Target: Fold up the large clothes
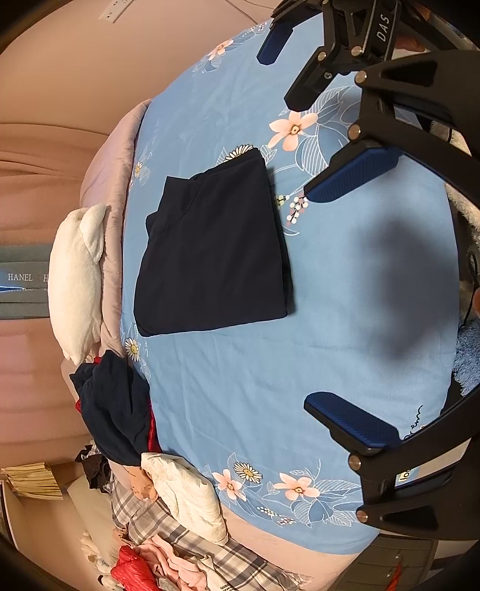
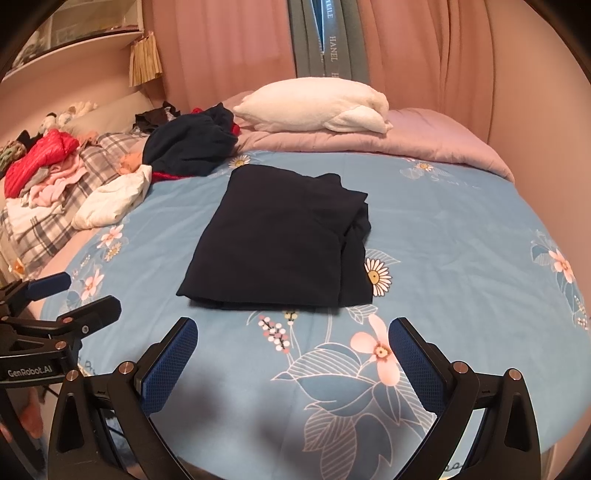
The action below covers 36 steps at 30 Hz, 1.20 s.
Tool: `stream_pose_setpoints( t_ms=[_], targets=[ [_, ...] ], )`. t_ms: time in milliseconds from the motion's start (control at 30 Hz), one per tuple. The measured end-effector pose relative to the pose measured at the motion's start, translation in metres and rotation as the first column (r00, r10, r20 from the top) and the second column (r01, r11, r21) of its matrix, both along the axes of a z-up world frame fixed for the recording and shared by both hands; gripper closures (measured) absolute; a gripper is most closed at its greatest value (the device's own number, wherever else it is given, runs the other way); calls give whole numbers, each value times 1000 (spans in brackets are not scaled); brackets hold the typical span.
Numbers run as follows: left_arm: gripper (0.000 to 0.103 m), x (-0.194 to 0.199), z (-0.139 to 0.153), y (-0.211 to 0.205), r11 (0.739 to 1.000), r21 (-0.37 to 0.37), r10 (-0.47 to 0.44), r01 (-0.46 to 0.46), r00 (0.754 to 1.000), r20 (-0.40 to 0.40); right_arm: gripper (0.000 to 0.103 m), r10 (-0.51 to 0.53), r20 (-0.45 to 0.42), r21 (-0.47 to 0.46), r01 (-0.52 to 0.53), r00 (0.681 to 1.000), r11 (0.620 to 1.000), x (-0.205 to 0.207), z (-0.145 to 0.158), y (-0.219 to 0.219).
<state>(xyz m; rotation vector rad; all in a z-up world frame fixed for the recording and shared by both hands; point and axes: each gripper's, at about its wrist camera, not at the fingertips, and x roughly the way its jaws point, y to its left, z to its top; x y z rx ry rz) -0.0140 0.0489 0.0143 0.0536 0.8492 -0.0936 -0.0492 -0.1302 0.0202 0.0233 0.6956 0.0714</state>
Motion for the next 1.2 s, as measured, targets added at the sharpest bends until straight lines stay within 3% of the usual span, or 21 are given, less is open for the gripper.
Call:
stream_pose_setpoints(
  t_ms=[1200],
  targets=[
    [0, 1, 0, -2, 1000, -6, -9, 9, 1000, 0, 1, -2, -1, -1, 2, 1000, 1000, 0, -1, -1]
  ],
)
